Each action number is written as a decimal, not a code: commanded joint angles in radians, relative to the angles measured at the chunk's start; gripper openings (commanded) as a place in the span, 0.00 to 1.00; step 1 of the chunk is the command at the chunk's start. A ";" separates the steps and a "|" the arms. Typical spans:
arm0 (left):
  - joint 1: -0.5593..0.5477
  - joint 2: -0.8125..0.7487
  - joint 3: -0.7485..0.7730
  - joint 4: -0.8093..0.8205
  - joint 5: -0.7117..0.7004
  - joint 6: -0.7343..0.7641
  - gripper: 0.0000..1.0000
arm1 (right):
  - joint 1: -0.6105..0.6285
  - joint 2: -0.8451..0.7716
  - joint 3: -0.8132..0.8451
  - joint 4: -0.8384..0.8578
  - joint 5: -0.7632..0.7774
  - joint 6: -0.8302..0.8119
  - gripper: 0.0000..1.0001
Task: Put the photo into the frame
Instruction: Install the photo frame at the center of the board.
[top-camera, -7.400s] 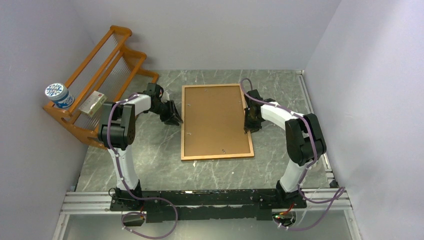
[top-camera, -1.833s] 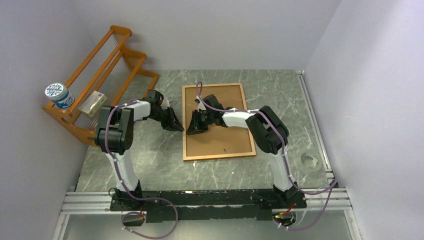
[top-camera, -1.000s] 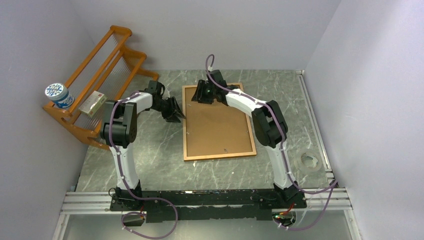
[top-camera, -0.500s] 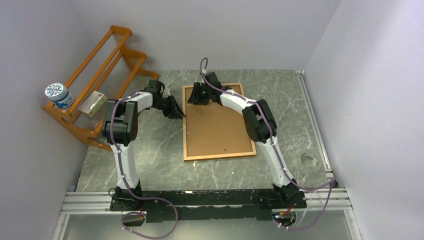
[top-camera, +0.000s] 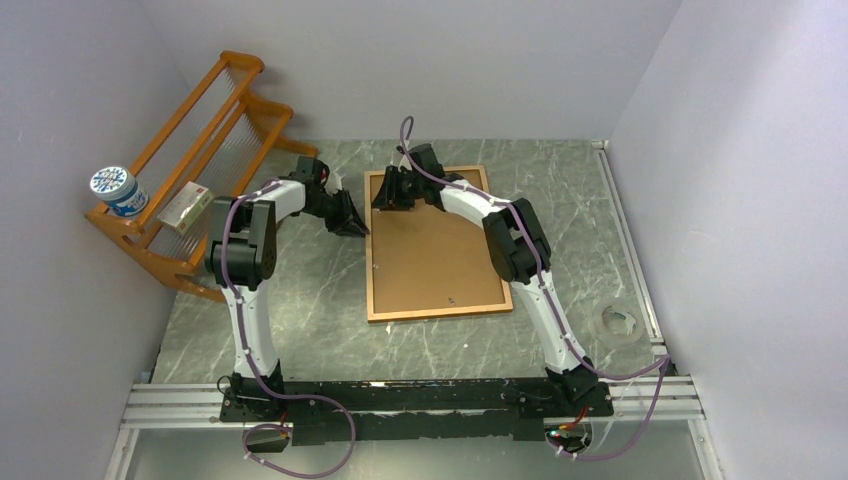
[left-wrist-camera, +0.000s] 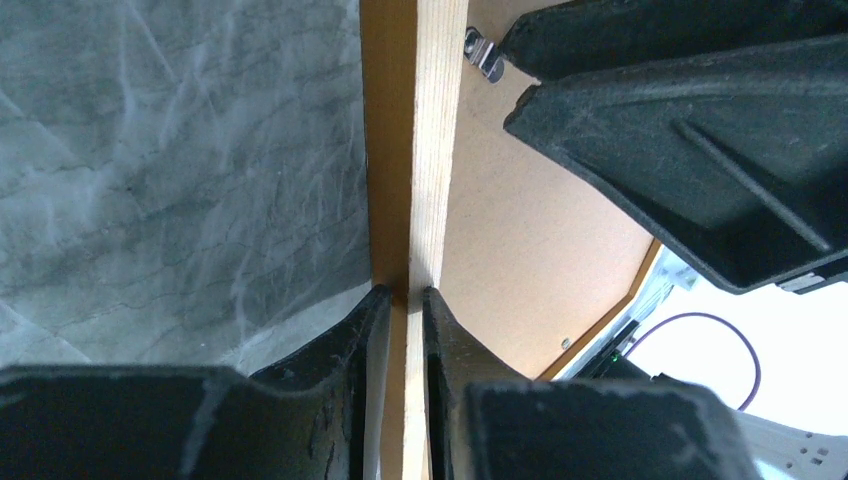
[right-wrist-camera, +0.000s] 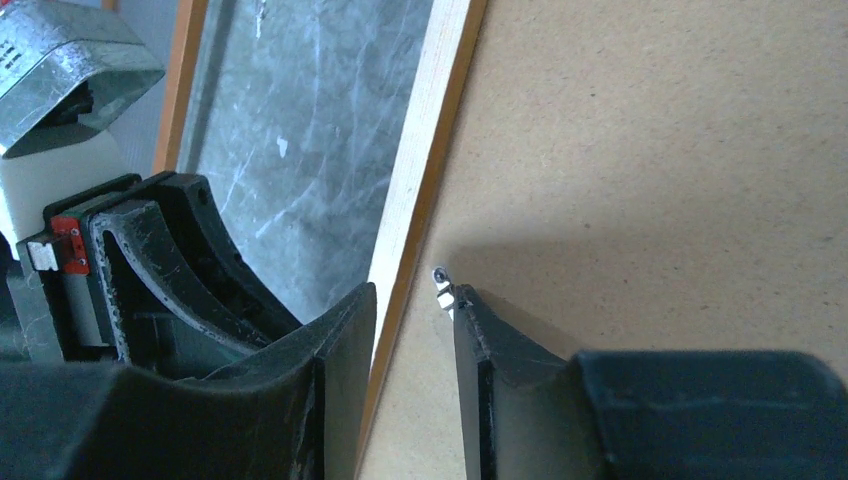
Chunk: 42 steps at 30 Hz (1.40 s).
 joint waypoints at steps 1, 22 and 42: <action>-0.011 0.073 0.077 -0.167 -0.101 0.126 0.21 | 0.008 0.020 -0.030 0.027 -0.069 0.005 0.37; -0.020 0.138 0.135 -0.289 -0.216 0.149 0.18 | 0.013 0.078 -0.031 0.151 -0.132 0.154 0.36; -0.023 0.169 0.164 -0.315 -0.231 0.157 0.19 | 0.014 0.038 -0.164 0.209 -0.103 0.525 0.31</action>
